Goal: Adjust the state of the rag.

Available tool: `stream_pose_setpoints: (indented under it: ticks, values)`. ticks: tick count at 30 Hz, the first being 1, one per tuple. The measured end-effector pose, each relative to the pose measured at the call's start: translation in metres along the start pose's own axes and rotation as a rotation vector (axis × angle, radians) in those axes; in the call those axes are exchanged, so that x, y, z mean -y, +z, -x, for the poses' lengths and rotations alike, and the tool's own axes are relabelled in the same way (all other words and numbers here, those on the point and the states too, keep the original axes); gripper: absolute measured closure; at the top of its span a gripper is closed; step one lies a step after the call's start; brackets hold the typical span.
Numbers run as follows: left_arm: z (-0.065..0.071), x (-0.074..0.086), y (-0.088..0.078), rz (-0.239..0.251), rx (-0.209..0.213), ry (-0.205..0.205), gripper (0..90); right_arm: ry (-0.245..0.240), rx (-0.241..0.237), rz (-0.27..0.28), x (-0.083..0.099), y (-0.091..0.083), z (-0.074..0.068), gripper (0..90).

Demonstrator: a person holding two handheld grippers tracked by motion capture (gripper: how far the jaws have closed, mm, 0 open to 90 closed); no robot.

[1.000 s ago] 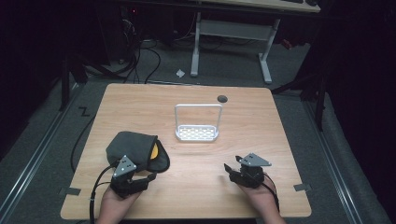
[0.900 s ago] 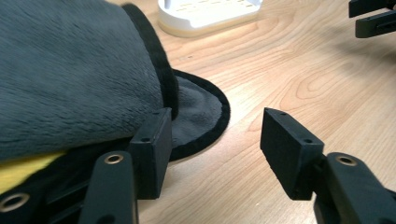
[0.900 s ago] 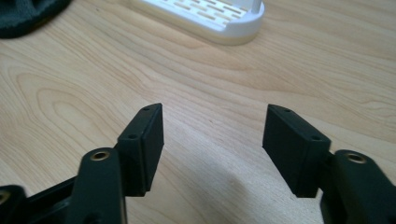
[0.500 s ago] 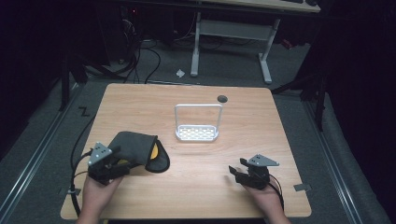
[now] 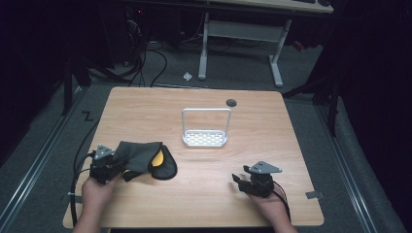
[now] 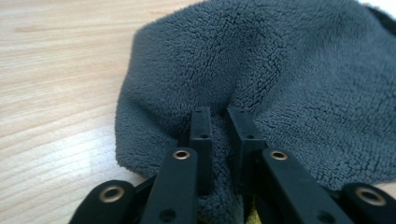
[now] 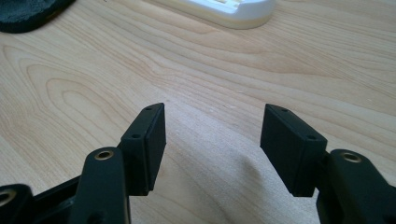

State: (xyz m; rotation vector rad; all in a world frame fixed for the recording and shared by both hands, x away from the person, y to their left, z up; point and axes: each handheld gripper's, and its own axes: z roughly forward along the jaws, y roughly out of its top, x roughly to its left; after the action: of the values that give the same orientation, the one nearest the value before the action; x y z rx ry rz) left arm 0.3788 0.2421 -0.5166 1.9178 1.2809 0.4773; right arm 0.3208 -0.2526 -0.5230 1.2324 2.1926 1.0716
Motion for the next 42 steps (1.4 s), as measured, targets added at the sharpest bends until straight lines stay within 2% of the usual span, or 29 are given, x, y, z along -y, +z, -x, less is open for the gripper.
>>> stream_pose_setpoints:
  ticks: [6,8,9,10,12,13,14,15,16,18,20,21,22,24,28,31,32,33,35,37,39,40,42]
  values:
    - [0.011,0.004,0.001,-0.005,0.048,0.019,82.5,-0.009,-0.001,-0.004,0.0,0.0,-0.002,42.1]
    - [0.025,0.006,0.002,-0.006,0.095,0.038,82.6,-0.016,-0.001,-0.002,0.0,0.0,-0.003,42.8]
    - [0.031,0.007,0.002,-0.012,0.11,0.049,82.5,-0.02,0.001,-0.002,0.0,0.001,-0.003,43.3]
    - [0.031,0.007,0.002,-0.012,0.11,0.049,82.5,-0.02,0.001,-0.002,0.0,0.001,-0.003,43.3]
    - [0.044,0.007,0.003,-0.015,0.142,0.065,82.5,-0.031,0.004,-0.002,0.001,0.001,-0.005,43.8]
    - [0.057,0.006,0.005,-0.022,0.164,0.084,82.5,-0.034,0.004,-0.002,0.001,0.001,-0.005,44.8]
    - [0.057,0.006,0.005,-0.022,0.164,0.084,82.4,-0.034,0.004,-0.002,0.001,0.001,-0.005,44.8]
    - [0.069,0.006,0.008,-0.025,0.189,0.09,82.5,-0.041,0.003,0.002,0.001,0.001,-0.006,45.7]
    - [0.069,0.006,0.008,-0.025,0.189,0.09,82.4,-0.044,0.002,0.003,0.001,0.0,-0.006,45.9]
    - [0.08,0.005,0.011,-0.026,0.209,0.091,82.5,-0.047,0.0,0.004,0.001,0.0,-0.006,46.3]
    - [0.093,0.004,0.015,-0.026,0.23,0.097,82.4,-0.056,-0.005,0.008,0.001,0.0,-0.008,46.6]
    - [0.104,0.003,0.018,-0.027,0.241,0.112,82.5,-0.061,-0.004,0.013,0.0,-0.001,-0.009,46.3]
    - [0.104,0.003,0.018,-0.027,0.241,0.112,82.5,-0.061,-0.004,0.013,0.0,-0.001,-0.009,46.3]
    - [0.121,0.003,0.021,-0.024,0.257,0.137,82.4,-0.061,-0.013,0.015,0.0,0.0,-0.012,45.1]
    - [0.13,0.001,0.022,-0.017,0.263,0.142,80.4,-0.064,-0.03,0.015,-0.001,0.0,-0.018,44.2]
    - [0.133,0.0,0.014,0.026,0.269,0.123,72.4,-0.075,-0.051,0.022,-0.003,-0.001,-0.025,43.7]
    - [0.133,0.0,0.014,0.026,0.269,0.123,69.3,-0.075,-0.051,0.022,-0.003,-0.001,-0.025,43.7]
    - [0.135,-0.001,0.007,0.055,0.278,0.118,64.1,-0.088,-0.07,0.029,-0.004,-0.001,-0.033,43.3]
    - [0.137,-0.001,0.002,0.074,0.285,0.121,55.8,-0.105,-0.086,0.032,-0.005,-0.001,-0.041,43.2]
    - [0.145,-0.002,-0.008,0.118,0.317,0.142,49.2,-0.12,-0.099,0.03,-0.006,-0.001,-0.048,43.3]
    - [0.148,-0.002,-0.01,0.127,0.325,0.154,42.8,-0.128,-0.111,0.028,-0.007,0.0,-0.053,43.4]
    - [0.153,-0.002,-0.012,0.143,0.342,0.17,42.8,-0.134,-0.116,0.026,-0.007,0.001,-0.056,43.5]
    - [0.16,-0.002,-0.014,0.149,0.369,0.195,37.1,-0.153,-0.132,0.018,-0.007,0.002,-0.063,43.7]
